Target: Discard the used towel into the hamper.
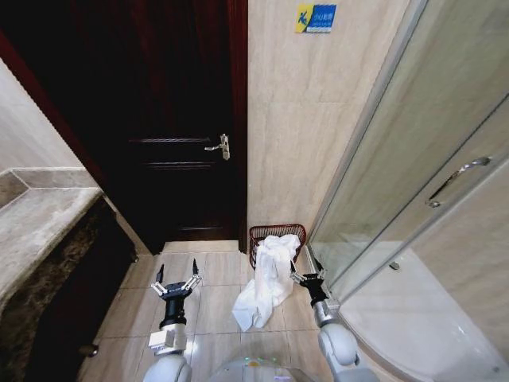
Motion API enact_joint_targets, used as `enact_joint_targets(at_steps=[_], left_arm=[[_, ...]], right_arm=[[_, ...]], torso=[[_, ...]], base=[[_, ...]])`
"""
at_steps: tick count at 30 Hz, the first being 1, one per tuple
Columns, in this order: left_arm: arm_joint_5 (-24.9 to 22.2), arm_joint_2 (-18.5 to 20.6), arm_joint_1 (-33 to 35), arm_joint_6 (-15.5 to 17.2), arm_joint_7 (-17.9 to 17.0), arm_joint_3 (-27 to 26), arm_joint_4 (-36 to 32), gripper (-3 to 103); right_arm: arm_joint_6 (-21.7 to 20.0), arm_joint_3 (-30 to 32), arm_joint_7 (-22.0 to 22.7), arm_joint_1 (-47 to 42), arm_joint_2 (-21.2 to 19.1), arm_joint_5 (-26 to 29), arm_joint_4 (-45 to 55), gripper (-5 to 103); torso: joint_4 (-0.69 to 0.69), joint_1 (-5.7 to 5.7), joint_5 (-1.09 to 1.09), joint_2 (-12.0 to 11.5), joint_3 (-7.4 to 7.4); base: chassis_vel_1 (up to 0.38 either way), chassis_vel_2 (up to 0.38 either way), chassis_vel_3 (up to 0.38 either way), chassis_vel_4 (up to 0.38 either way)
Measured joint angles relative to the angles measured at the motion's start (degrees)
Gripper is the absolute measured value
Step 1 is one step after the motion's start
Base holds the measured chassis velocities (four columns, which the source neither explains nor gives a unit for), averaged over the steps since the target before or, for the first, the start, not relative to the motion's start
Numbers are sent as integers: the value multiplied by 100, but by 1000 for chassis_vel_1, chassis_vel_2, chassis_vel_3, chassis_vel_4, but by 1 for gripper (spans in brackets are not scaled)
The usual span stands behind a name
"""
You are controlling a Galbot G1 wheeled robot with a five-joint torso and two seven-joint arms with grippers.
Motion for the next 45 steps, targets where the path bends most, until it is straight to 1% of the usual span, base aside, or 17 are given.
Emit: enact_joint_targets(at_steps=[1,4,6,9,11,14,15,17,23,28,38,43,45], left_arm=[[0,0,0,0,0,0,0,100],[0,10,12,-21,5,-21,28,100],[0,11,12,-22,7,-22,30,100],[2,7,10,-26,41,-25,33,100],[2,4,9,-26,50,-25,34,100],[5,-10,3,-27,88,-23,35,100],[5,-10,3,-27,88,-23,35,100],[12,-12,3,-33,97,-21,39,100],[19,-8,10,-51,106,-26,41,100],[46,-16,20,-60,110,-19,43,100],[119,-31,32,-75,110,4,46,100],[170,-44,83,-99,109,10,35,100],[174,-42,83,-103,108,9,35,100]], right_arm=[[0,0,0,0,0,0,0,100],[54,-23,24,-52,3,-9,43,100],[59,-24,27,-56,5,-10,47,100],[94,-32,39,-77,14,-33,74,100],[99,-31,42,-77,14,-34,76,100],[150,-27,68,-66,12,-35,67,100],[150,-27,68,-66,12,-35,67,100],[197,-25,97,-66,10,-33,38,100],[245,-19,100,-83,4,-29,2,100],[232,-25,95,-135,-16,-30,-13,100],[347,-29,91,-118,-10,-35,-142,100],[388,-72,48,-80,-14,42,-376,100],[383,-107,16,-71,-10,62,-456,100]], torso=[[0,0,0,0,0],[0,-62,0,-135,-74],[0,-68,0,-150,-82],[0,-126,0,-277,-152],[0,-135,0,-298,-162],[0,-189,0,-418,-230],[0,-189,0,-418,-230],[0,-233,0,-517,-283],[0,-294,0,-647,-353],[0,-380,0,-843,-462],[1,-469,0,-1037,-565],[1,-549,0,-1211,-657],[1,-563,0,-1243,-675]], base=[[0,0,0,0],[0,0,0,0],[0,0,0,0],[0,0,0,0],[0,0,0,0],[0,0,0,0],[0,0,0,0],[0,0,0,0],[0,0,0,0],[0,0,0,0],[0,0,0,0],[0,0,0,0],[0,0,0,0]])
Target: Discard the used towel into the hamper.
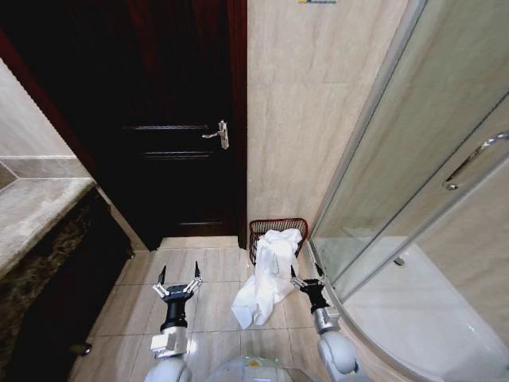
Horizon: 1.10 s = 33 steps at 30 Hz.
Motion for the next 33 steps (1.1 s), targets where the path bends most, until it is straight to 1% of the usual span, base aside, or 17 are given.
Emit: enact_joint_targets(at_steps=[1,5,7,9,11,13,15,17,24,27,31,33], left_arm=[[0,0,0,0,0,0,0,100],[13,-22,-12,-4,-4,39,-21,100],[13,-28,-18,-3,-4,45,-32,100],[15,-28,-28,3,-5,51,-33,100],[15,-25,-27,3,-4,51,-33,100],[1,-1,-9,-19,-9,24,-10,100],[-2,1,-6,-29,-9,14,1,100],[-18,11,9,-67,-10,-16,45,100],[-20,3,-2,-76,-10,1,66,100],[5,-12,16,-76,-11,42,57,100],[9,-7,23,-76,-16,33,58,100],[6,-3,23,-78,-17,23,64,100]], right_arm=[[0,0,0,0,0,0,0,100],[-105,-138,-348,102,86,20,-510,100],[-105,-167,-389,141,111,15,-624,100],[28,-183,-483,245,189,-33,-887,100],[84,-183,-506,264,207,-52,-950,100],[332,-182,-611,334,238,-115,-1191,100],[352,-183,-636,343,237,-117,-1229,100],[380,-195,-776,394,244,-128,-1411,100],[393,-249,-966,564,269,-264,-1785,100],[545,-247,-1155,736,324,-509,-2111,100],[709,-244,-1205,911,393,-601,-2371,100],[718,-239,-1206,943,412,-611,-2409,100]], torso=[[0,0,0,0,0],[0,-70,0,-159,-89],[0,-84,1,-193,-108],[0,-117,0,-268,-151],[0,-125,1,-287,-161],[0,-164,0,-378,-213],[0,-172,0,-398,-225],[0,-213,0,-488,-276],[0,-277,0,-634,-358],[-1,-322,0,-739,-415],[0,-364,0,-833,-468],[0,-376,1,-860,-483]], base=[[0,0,0,0],[0,0,0,0],[0,0,0,0],[0,0,0,0],[0,0,0,0],[0,0,0,0],[0,0,0,0],[0,0,0,0],[0,0,0,0],[0,0,0,0],[0,0,0,0],[0,0,0,0]])
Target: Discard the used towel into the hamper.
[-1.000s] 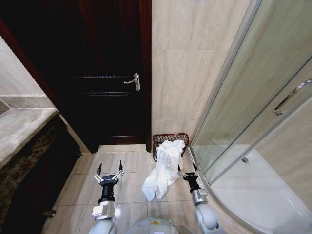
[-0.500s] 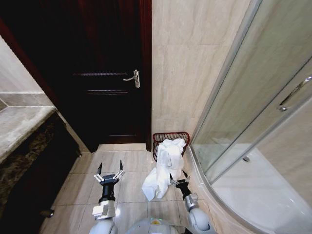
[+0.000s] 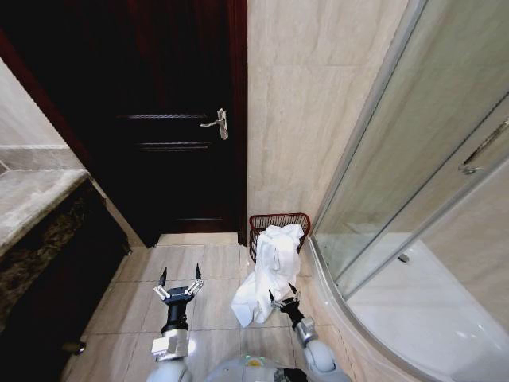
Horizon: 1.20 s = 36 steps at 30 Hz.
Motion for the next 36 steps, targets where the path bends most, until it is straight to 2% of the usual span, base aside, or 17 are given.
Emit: enact_joint_targets(at_steps=[15,25,33,36], left_arm=[[-25,-4,30,-84,-10,-52,102,100],[-39,-23,64,-96,-34,-90,122,100],[-49,-10,77,-120,-37,-109,127,100],[14,-34,82,-120,-37,-87,125,100]], right_arm=[[-10,4,-52,478,191,-56,-609,100],[172,12,-61,875,254,-120,-1186,100],[303,26,39,721,264,-224,-923,100],[407,32,252,503,215,-279,-513,100]], torso=[[-1,-168,-1,-396,-229],[0,-281,-1,-665,-385],[0,-353,-1,-820,-468],[-1,-395,-1,-921,-525]], base=[[0,0,0,0],[0,0,0,0],[0,0,0,0],[0,0,0,0]])
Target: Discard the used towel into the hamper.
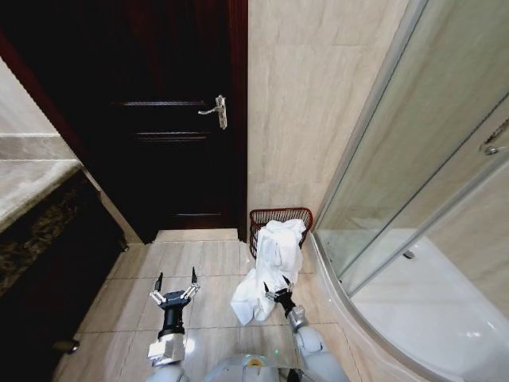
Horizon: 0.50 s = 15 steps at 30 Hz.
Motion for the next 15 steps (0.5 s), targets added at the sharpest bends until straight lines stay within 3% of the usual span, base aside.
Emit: enact_joint_targets(at_steps=[5,15], left_arm=[[38,-35,19,-18,-4,23,-11,100],[-98,35,-36,-48,-5,7,24,100]], right_arm=[[-26,7,489,-396,-72,-21,743,100],[-244,74,554,-1049,-205,170,1762,100]], torso=[[1,-46,0,-121,-78],[0,-143,0,-354,-212]], base=[[0,0,0,0],[0,0,0,0]])
